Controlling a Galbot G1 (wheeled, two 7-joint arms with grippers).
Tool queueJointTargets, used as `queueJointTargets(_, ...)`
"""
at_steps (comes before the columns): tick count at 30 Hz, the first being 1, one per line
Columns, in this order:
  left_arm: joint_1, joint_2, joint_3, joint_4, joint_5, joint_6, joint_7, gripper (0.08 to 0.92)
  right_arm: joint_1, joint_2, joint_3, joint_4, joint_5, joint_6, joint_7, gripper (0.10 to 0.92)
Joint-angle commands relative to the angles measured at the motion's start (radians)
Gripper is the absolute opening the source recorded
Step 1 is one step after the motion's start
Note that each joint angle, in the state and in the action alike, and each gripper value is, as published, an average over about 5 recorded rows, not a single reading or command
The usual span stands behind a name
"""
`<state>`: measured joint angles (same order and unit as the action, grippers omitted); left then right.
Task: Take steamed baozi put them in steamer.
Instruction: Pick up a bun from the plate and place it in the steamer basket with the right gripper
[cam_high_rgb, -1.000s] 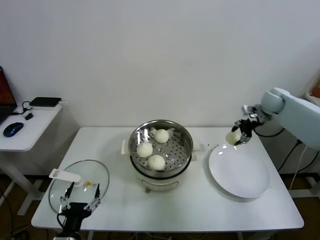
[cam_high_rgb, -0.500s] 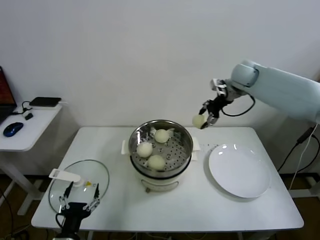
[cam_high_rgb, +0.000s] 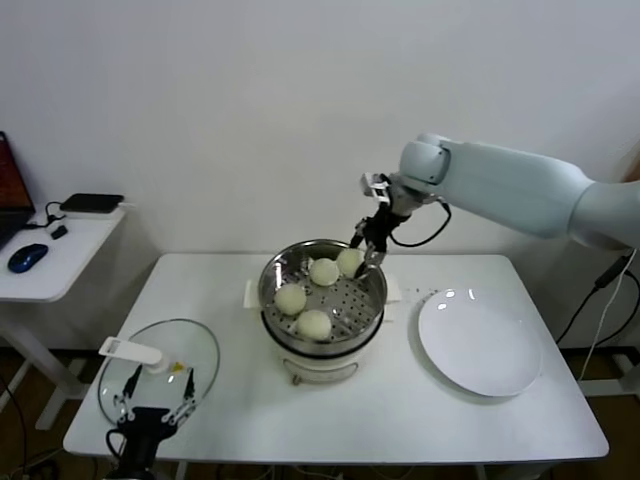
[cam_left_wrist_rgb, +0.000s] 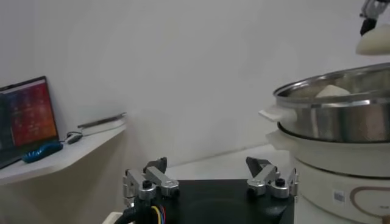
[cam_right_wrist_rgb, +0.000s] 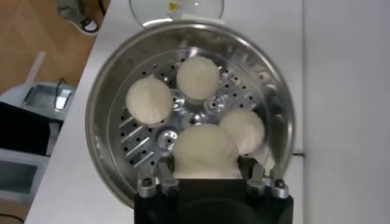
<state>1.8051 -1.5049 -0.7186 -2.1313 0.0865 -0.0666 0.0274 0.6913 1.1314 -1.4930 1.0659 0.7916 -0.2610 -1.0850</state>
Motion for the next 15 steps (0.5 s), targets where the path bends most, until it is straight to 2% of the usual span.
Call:
queueJointTargets(1,0.005,0.003,-0.002,0.003,-0.002,-0.002,-0.001,0.823,-0.079,0.037,-0.022,0.008,-0.02,-0.015,0.017,0.679)
queueJointTargets(15,0.005,0.005,-0.002,0.012,-0.002,-0.004,-0.001,0.823,-0.121,0.024,-0.018,-0.017,-0.072,-0.01,0.02,0.679)
